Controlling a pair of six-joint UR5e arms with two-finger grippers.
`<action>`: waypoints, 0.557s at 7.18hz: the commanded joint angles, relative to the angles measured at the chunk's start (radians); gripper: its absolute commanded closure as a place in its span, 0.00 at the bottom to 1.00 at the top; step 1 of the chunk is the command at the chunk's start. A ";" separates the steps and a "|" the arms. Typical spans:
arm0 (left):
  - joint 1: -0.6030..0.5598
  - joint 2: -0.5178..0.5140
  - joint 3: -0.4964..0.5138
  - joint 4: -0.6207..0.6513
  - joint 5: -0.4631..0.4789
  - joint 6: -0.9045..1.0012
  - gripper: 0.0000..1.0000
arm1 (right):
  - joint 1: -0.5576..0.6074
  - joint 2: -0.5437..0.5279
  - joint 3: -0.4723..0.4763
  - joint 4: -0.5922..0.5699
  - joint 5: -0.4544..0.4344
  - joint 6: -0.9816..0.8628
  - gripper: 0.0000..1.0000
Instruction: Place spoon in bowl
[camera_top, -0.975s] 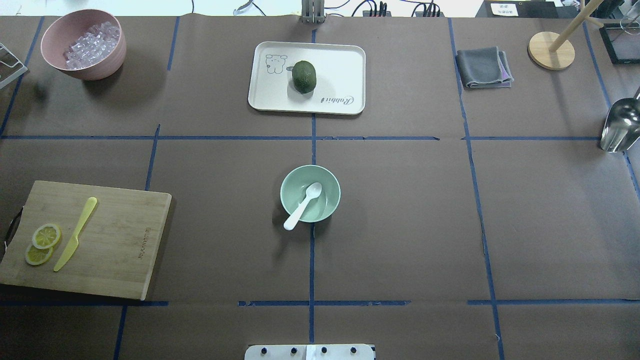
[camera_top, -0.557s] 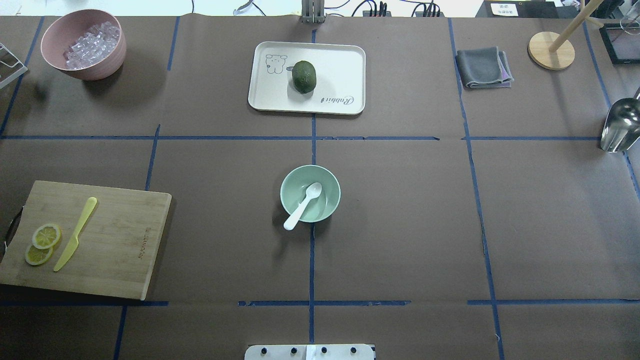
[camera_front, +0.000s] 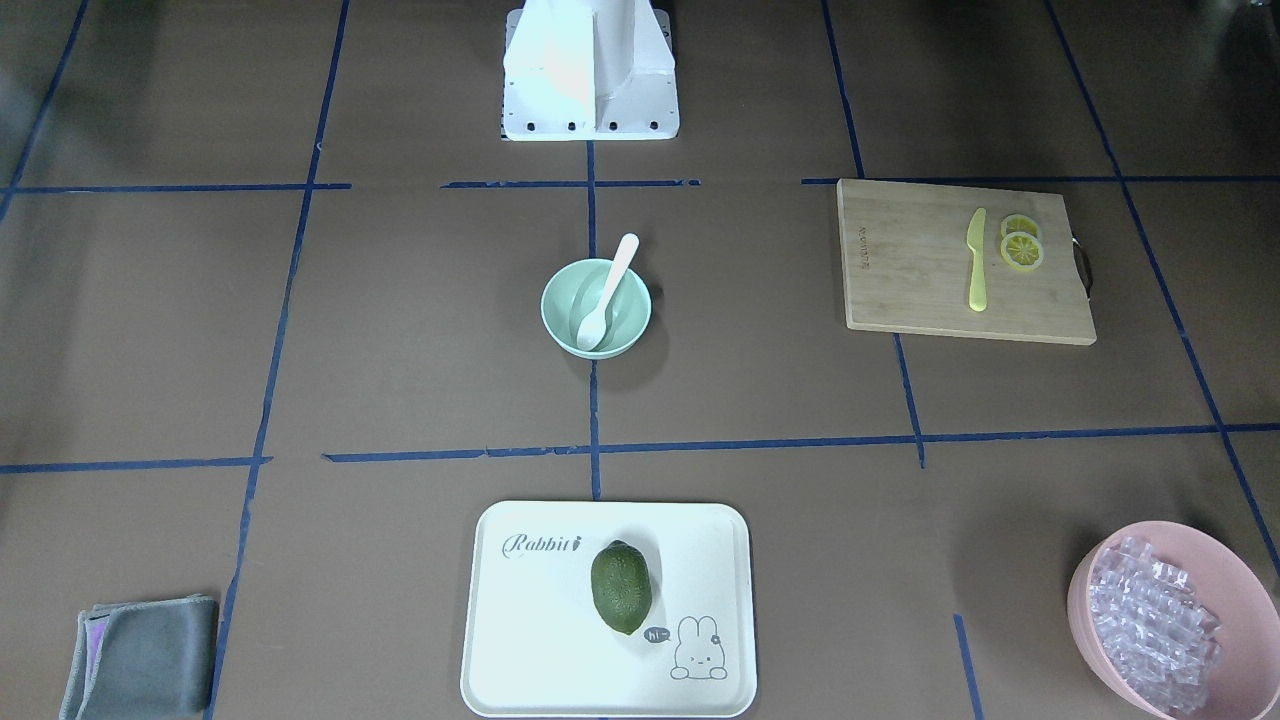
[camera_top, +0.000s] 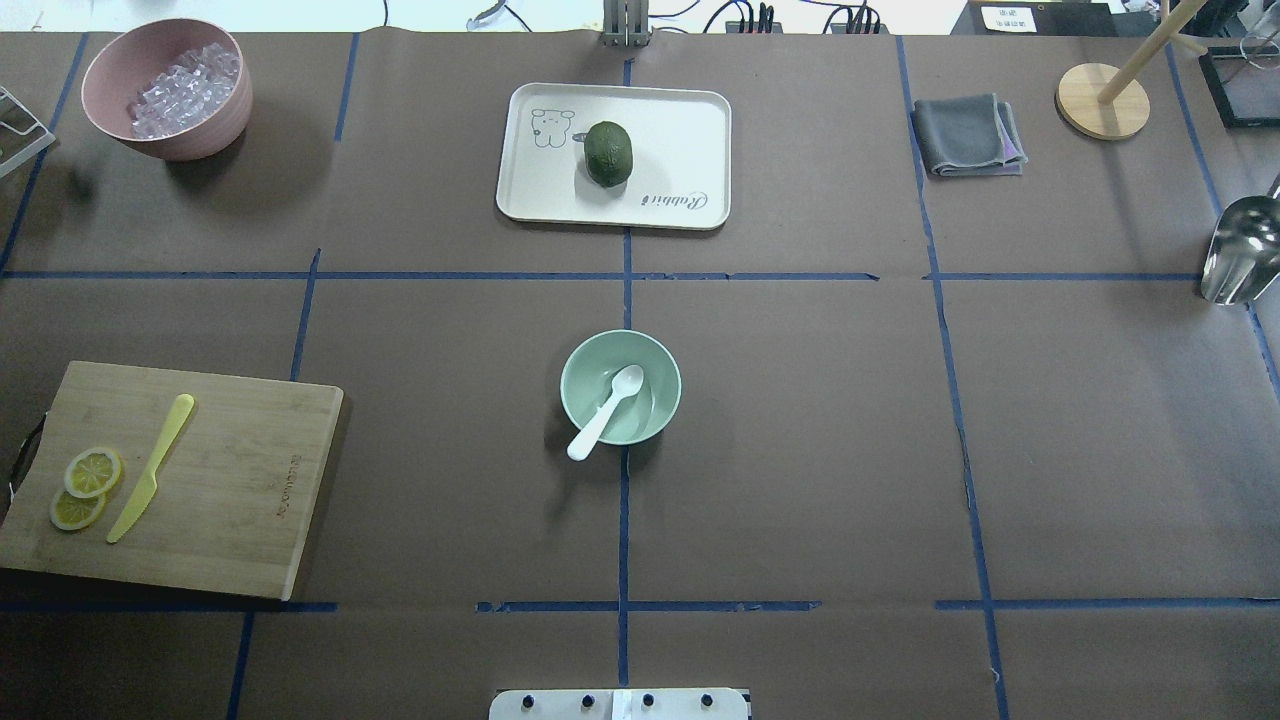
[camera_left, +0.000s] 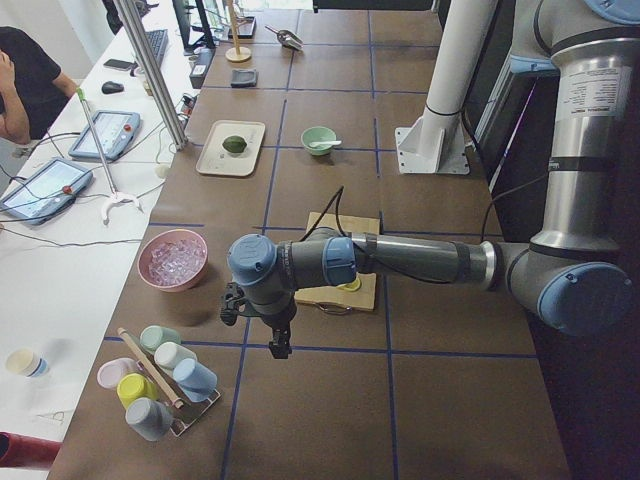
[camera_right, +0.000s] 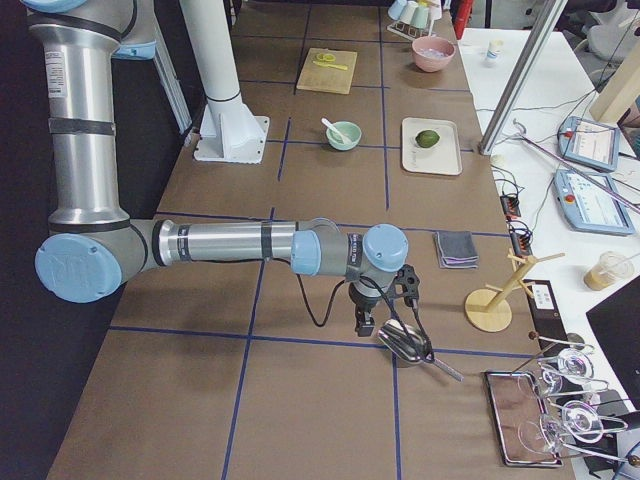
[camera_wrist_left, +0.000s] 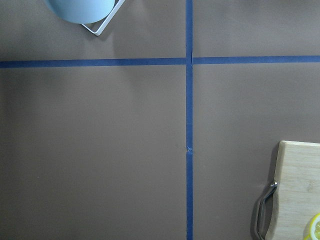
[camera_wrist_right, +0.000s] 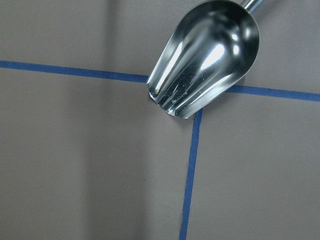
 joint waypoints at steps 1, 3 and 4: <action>0.000 -0.001 0.009 0.001 -0.001 0.003 0.00 | -0.001 0.005 0.000 -0.002 -0.024 0.010 0.00; 0.001 -0.002 0.046 -0.002 0.002 0.001 0.00 | -0.001 0.002 0.000 0.003 -0.008 0.013 0.00; 0.001 0.004 0.047 -0.002 0.004 0.000 0.00 | -0.001 0.003 0.003 0.007 -0.006 0.011 0.00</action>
